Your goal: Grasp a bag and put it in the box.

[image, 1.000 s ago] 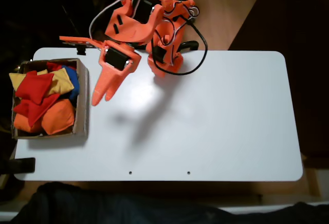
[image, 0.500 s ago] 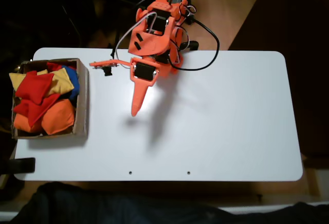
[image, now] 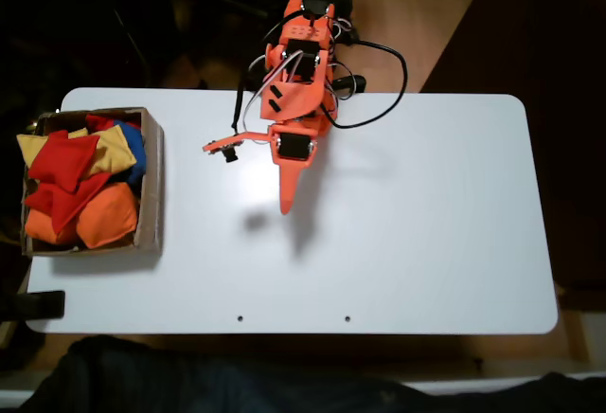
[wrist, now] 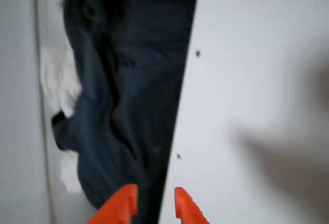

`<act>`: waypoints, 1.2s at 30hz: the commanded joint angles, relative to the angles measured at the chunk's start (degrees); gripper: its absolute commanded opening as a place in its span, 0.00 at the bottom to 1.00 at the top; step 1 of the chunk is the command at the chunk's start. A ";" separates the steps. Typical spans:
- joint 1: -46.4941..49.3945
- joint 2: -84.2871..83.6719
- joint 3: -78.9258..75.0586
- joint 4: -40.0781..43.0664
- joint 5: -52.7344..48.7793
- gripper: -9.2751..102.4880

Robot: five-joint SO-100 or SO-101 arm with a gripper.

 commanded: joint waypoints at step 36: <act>-12.04 7.56 12.22 15.12 0.97 0.08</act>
